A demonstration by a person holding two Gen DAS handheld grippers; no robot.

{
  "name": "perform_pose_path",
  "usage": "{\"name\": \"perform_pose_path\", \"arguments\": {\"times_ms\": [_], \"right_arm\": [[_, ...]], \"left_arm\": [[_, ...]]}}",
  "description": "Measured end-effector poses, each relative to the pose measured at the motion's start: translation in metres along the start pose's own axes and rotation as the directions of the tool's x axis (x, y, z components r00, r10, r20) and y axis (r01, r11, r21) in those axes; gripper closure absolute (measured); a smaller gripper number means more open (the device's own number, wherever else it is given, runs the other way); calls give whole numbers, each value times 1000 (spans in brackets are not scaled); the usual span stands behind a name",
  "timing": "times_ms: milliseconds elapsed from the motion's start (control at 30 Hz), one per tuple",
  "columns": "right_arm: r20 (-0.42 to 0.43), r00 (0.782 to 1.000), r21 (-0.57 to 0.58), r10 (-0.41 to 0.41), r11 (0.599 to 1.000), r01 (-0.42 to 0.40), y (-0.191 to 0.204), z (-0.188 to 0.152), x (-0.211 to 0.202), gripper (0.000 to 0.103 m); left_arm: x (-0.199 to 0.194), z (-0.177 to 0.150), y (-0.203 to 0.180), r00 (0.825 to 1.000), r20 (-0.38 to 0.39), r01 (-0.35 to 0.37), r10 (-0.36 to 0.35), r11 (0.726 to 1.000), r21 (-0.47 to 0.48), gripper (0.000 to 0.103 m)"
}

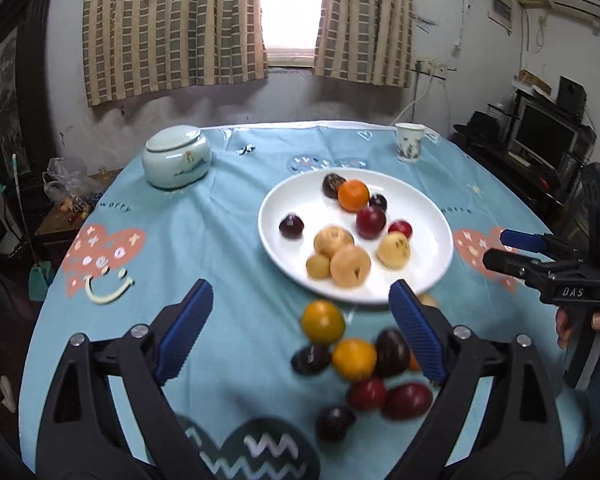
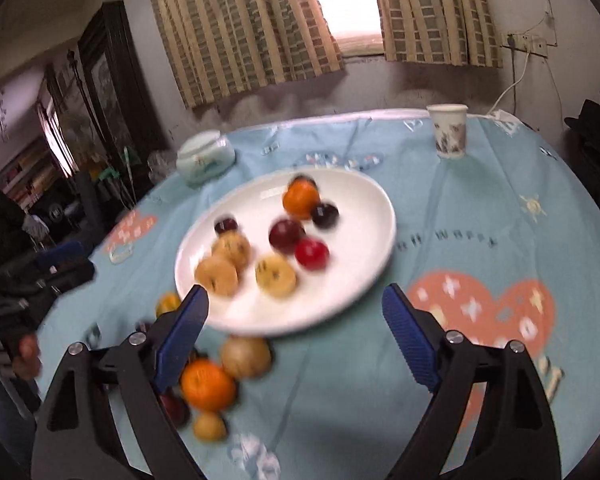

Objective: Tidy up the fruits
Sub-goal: 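Move both open tools back to the fruit pile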

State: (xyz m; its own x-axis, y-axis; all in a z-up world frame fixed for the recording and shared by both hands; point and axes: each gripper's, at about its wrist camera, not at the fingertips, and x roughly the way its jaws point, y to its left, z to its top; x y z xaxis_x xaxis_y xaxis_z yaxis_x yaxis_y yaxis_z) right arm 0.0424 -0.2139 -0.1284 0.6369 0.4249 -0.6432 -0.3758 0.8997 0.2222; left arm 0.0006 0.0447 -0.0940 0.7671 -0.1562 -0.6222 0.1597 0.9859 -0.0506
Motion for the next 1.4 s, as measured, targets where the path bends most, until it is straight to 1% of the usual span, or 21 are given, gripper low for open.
{"name": "perform_pose_path", "arguments": {"times_ms": [67,100,133,167,200,233,367,400,467,533,633,900,1400], "right_arm": [[21,999,-6,24,1000,-24,5,-20,-6,14],[16,998,14,55,998,-55,5,-28,-4,14],[-37,996,33,84,996,-83,7,-35,3,14],[-91,992,32,89,996,-87,10,-38,9,14],[-101,991,23,92,996,-90,13,-39,10,14],[-93,991,6,100,995,-100,17,-42,8,14],[-111,986,-3,124,992,-125,20,-46,8,14],[-116,986,2,121,993,-122,18,-47,9,14],[-127,987,16,97,995,-96,14,-46,13,14],[-143,986,27,81,997,-78,12,-46,16,14],[-156,986,34,62,998,-57,9,-48,18,14],[-170,985,35,39,999,-34,5,-51,23,14],[-180,984,50,21,999,-12,-2,-51,27,14]], "left_arm": [[-1,-11,11,996,-6,83,-84,994,-64,10],[1,-17,16,992,2,124,-125,987,-106,10],[6,-24,22,986,11,165,-166,974,-152,10],[11,-30,24,983,5,180,-182,968,-173,10],[19,-37,25,981,-28,183,-191,965,-186,10],[24,-40,23,982,-61,167,-180,971,-172,10],[22,-48,6,989,-55,130,-134,989,-77,10],[19,-49,1,991,-45,121,-123,992,-47,10],[15,-52,-10,997,-17,79,-78,997,26,10],[15,-53,-17,999,-10,48,-48,996,78,9],[12,-54,-22,999,-3,33,-33,993,111,7],[12,-52,-13,1000,-8,15,-14,997,74,5],[12,-51,-9,1000,-15,4,-3,998,61,5]]}}
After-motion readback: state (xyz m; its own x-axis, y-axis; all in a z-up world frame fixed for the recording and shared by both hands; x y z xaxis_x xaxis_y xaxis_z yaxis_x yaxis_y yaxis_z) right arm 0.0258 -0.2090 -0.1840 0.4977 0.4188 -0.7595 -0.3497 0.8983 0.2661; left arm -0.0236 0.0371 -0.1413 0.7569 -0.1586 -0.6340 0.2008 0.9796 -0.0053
